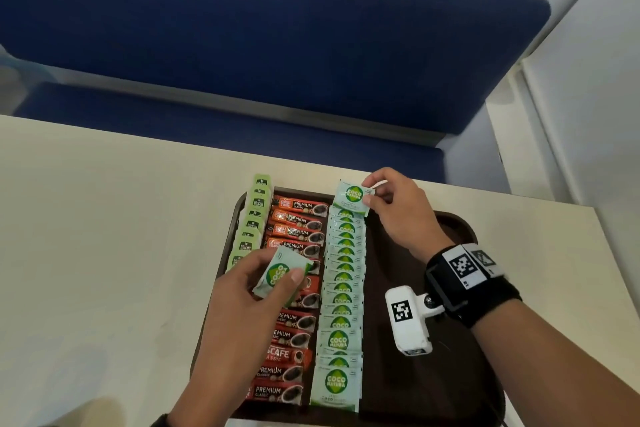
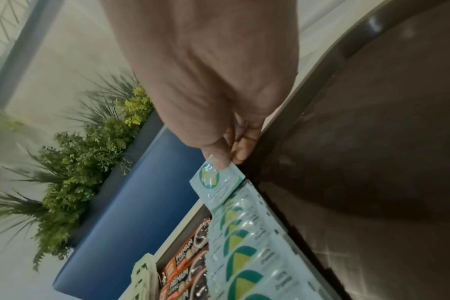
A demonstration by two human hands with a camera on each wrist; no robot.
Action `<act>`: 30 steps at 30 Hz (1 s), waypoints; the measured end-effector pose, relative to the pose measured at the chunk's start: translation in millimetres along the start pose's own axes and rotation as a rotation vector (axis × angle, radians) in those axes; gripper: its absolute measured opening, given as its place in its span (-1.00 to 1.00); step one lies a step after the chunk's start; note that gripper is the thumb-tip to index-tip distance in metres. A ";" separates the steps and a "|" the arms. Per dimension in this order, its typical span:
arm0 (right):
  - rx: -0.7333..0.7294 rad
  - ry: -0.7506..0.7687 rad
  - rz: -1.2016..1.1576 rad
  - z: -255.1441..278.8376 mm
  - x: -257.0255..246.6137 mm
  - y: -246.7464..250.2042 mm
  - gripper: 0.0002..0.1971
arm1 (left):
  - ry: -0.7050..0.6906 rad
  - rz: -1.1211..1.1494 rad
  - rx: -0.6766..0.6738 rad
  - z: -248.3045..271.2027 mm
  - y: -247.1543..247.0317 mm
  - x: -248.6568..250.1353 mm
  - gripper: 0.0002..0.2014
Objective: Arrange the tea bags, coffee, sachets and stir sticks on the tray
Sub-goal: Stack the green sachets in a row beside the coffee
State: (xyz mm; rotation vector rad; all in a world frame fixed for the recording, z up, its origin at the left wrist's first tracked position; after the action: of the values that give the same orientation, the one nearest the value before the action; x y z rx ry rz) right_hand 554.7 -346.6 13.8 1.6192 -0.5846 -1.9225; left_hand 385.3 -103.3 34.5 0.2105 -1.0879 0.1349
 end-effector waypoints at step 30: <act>-0.051 0.022 -0.204 42.3 -23.8 -2.5 -0.88 | -0.020 0.089 -0.031 -22.0 -24.5 9.9 -0.66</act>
State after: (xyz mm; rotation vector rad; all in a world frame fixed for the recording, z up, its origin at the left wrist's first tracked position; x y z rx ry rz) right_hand 515.6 -330.0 37.4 1.7216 -0.3702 -2.0431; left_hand 414.0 -121.9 30.9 0.1357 -1.1186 0.1958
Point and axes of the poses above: each hand's wrist, its own z-axis away from the middle knuckle, its own y-axis out of the back of the hand, x = y × z, the point moved 8 cm from there along -z, towards the middle knuckle, and after that the axes turned 1 degree about y, right-handed, at the moved point
